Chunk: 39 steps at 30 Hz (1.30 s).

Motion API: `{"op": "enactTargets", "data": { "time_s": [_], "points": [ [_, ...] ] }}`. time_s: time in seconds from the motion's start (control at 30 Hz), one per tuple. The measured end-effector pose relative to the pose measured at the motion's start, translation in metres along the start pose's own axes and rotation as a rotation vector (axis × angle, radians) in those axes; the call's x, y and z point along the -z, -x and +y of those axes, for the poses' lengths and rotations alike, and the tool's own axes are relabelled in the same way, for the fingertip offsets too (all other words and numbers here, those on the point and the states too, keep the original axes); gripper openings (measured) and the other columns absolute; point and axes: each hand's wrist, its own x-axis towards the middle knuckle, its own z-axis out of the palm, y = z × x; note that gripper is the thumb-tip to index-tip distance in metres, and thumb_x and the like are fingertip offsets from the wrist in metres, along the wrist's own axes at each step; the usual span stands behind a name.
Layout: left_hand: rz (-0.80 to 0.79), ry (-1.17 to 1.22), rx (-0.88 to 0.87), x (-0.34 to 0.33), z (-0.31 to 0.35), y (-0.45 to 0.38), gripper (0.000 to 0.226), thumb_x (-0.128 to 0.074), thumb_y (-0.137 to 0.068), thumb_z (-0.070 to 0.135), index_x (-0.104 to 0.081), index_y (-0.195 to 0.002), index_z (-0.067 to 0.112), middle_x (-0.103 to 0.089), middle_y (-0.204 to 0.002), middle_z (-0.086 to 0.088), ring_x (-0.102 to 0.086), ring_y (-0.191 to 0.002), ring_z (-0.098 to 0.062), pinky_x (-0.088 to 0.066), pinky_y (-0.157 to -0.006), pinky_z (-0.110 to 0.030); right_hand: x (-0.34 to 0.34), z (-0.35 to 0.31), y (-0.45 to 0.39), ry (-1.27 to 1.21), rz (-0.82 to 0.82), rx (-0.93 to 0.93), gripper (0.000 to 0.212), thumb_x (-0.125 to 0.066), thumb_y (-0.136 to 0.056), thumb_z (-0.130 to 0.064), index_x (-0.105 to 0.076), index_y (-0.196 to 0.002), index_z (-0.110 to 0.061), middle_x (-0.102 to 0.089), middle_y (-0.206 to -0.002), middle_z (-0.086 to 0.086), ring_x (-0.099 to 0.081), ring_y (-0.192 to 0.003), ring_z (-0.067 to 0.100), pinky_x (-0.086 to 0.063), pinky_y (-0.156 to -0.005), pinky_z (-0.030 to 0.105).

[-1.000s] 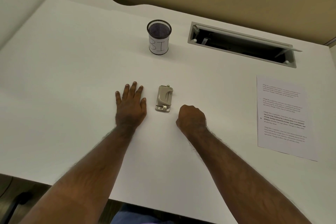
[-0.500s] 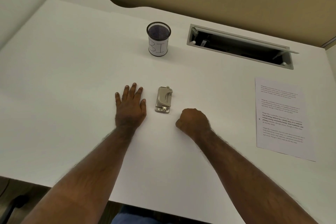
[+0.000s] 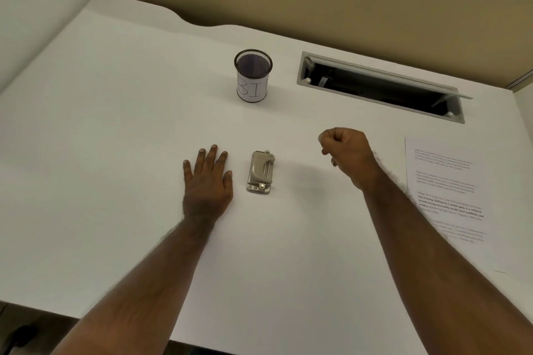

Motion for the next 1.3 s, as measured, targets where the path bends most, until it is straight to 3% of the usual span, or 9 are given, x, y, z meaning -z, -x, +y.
{"op": "enactTargets", "data": {
  "time_s": [0.17, 0.33, 0.5, 0.6, 0.73, 0.9, 1.0, 1.17, 1.3],
  "points": [
    [-0.009, -0.002, 0.005, 0.0, 0.001, -0.001, 0.05, -0.039, -0.094, 0.031, -0.044, -0.142, 0.021, -0.036, -0.156, -0.004, -0.03, -0.146, -0.027, -0.018, -0.117, -0.057, -0.017, -0.055, -0.054, 0.104, 0.01, 0.15, 0.022, -0.061, -0.084, -0.021, -0.066, -0.063, -0.02, -0.061, -0.059, -0.003, -0.047, -0.037, -0.003, -0.039, -0.039, 0.011],
    [-0.017, -0.022, 0.01, 0.003, 0.002, -0.001, 0.053, -0.032, -0.092, 0.034, -0.045, -0.142, 0.022, -0.037, -0.156, -0.003, -0.032, -0.145, -0.026, -0.021, -0.117, -0.056, -0.052, -0.1, -0.117, 0.227, 0.017, 0.19, 0.025, -0.057, -0.074, -0.023, -0.063, -0.068, 0.0, -0.053, -0.058, 0.004, -0.048, -0.054, 0.012, -0.04, -0.053, 0.025],
    [-0.035, -0.01, 0.007, 0.006, 0.003, -0.002, 0.054, -0.03, -0.092, 0.035, -0.046, -0.142, 0.022, -0.037, -0.156, -0.003, -0.032, -0.145, -0.026, -0.021, -0.117, -0.056, -0.082, -0.122, -0.159, 0.411, 0.006, 0.239, 0.021, -0.055, -0.079, -0.018, -0.067, -0.07, -0.004, -0.068, -0.071, 0.01, -0.057, -0.064, 0.027, -0.048, -0.057, 0.028],
    [-0.04, -0.013, 0.014, 0.008, 0.003, -0.002, 0.055, -0.029, -0.092, 0.036, -0.046, -0.142, 0.022, -0.036, -0.156, -0.002, -0.03, -0.146, -0.025, -0.02, -0.118, -0.055, -0.095, -0.128, -0.17, 0.533, 0.006, 0.243, 0.016, -0.059, -0.084, -0.022, -0.073, -0.079, -0.017, -0.073, -0.086, 0.001, -0.064, -0.076, 0.022, -0.036, -0.049, 0.018],
    [-0.022, -0.005, 0.008, 0.007, 0.004, -0.002, 0.053, -0.031, -0.093, 0.035, -0.047, -0.142, 0.021, -0.037, -0.156, -0.003, -0.031, -0.145, -0.026, -0.021, -0.118, -0.055, -0.104, -0.134, -0.18, 0.547, -0.02, 0.257, 0.026, -0.053, -0.081, -0.006, -0.075, -0.082, -0.02, -0.074, -0.097, 0.001, -0.067, -0.09, 0.022, -0.056, -0.076, 0.031],
    [0.004, -0.003, -0.002, 0.003, 0.002, -0.002, 0.051, -0.036, -0.092, 0.032, -0.049, -0.14, 0.021, -0.038, -0.155, -0.003, -0.033, -0.145, -0.026, -0.022, -0.117, -0.056, -0.109, -0.138, -0.185, 0.606, 0.01, 0.263, 0.022, -0.05, -0.085, -0.022, -0.071, -0.087, -0.015, -0.072, -0.098, 0.005, -0.066, -0.093, 0.026, -0.057, -0.08, 0.035],
    [0.006, 0.0, 0.0, 0.002, 0.001, -0.002, 0.051, -0.036, -0.092, 0.033, -0.049, -0.14, 0.022, -0.038, -0.155, -0.003, -0.033, -0.145, -0.026, -0.023, -0.117, -0.056, -0.109, -0.139, -0.188, 0.623, -0.017, 0.253, 0.017, -0.06, -0.084, -0.027, -0.072, -0.085, -0.015, -0.072, -0.096, 0.007, -0.066, -0.091, 0.027, -0.056, -0.08, 0.034],
    [0.014, 0.001, -0.004, 0.0, 0.001, -0.003, 0.051, -0.036, -0.092, 0.033, -0.048, -0.14, 0.022, -0.039, -0.155, -0.003, -0.033, -0.145, -0.025, -0.023, -0.117, -0.056, -0.11, -0.136, -0.191, 0.58, -0.058, 0.206, 0.02, -0.059, -0.084, -0.009, -0.072, -0.094, -0.021, -0.074, -0.095, 0.007, -0.071, -0.085, 0.029, -0.059, -0.082, 0.041],
    [0.014, -0.007, -0.007, -0.001, 0.0, -0.002, 0.051, -0.036, -0.092, 0.033, -0.047, -0.141, 0.022, -0.038, -0.155, -0.003, -0.032, -0.145, -0.026, -0.022, -0.117, -0.055, -0.108, -0.138, -0.191, 0.578, -0.009, 0.266, 0.009, -0.065, -0.081, -0.016, -0.073, -0.079, -0.021, -0.071, -0.079, 0.001, -0.071, -0.081, 0.025, -0.059, -0.079, 0.037]
  ]
}}
